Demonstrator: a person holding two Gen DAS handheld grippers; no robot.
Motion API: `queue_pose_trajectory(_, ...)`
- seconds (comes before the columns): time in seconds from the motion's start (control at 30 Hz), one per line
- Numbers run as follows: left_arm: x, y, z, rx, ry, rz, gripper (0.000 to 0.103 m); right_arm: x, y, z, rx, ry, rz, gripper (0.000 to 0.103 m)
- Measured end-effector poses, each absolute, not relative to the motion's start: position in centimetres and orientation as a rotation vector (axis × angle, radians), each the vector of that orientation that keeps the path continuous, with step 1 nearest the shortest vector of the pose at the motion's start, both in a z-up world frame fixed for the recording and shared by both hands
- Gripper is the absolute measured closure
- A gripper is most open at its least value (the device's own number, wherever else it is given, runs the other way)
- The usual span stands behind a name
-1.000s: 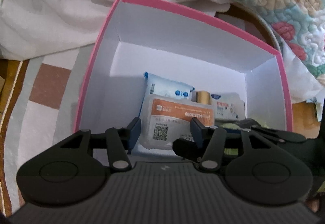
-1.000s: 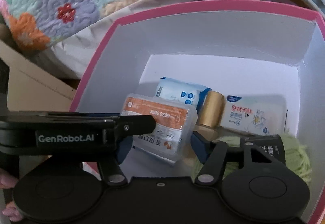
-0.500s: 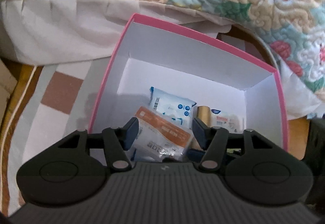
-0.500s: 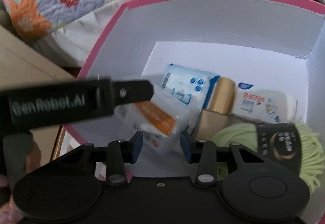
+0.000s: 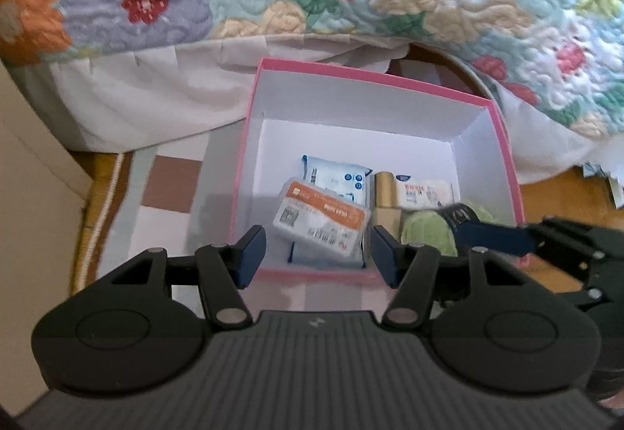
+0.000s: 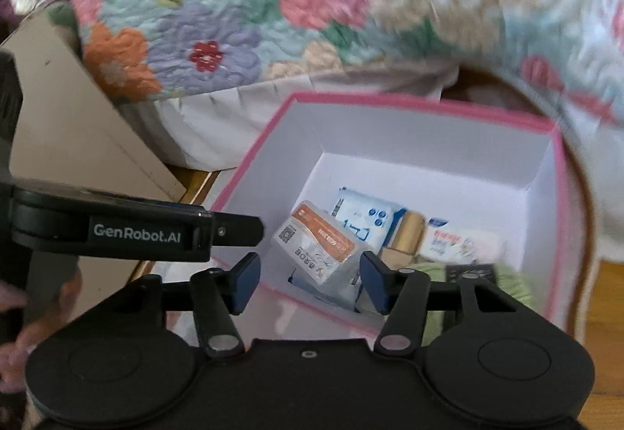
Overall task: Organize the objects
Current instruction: 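Raise the open left gripper away from the pink box, then move the right gripper down around the orange teardrop sponge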
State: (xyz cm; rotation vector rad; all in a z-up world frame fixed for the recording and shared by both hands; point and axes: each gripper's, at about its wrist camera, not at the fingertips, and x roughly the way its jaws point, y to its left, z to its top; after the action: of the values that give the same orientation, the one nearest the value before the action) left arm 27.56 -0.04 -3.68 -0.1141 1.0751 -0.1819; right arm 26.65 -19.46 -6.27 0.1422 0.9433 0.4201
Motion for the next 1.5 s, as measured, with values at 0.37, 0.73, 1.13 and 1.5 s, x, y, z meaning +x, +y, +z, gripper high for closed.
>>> queue_pose_trajectory(0.37, 20.4, 2.1, 2.7, -0.068, 1.032, -0.22, 0.04, 19.4, -18.6, 2.2, -0.001, 0.838, 0.4, 0.027)
queue_pose_trajectory(0.73, 14.3, 4.1, 1.7, -0.022, 1.029, -0.199, 0.037, 11.8, -16.4, 4.7, -0.068, 0.74, 0.467, 0.017)
queue_pose_trajectory(1.13, 12.8, 4.9, -3.1, -0.055, 1.056, -0.252, 0.03, 9.5, -13.7, -3.3, -0.108, 0.821, 0.46, 0.015)
queue_pose_trajectory(1.5, 15.7, 4.8, -10.1, -0.14, 1.109, -0.27, 0.031, 10.7, -12.8, -9.4, -0.165, 0.683, 0.45, 0.015)
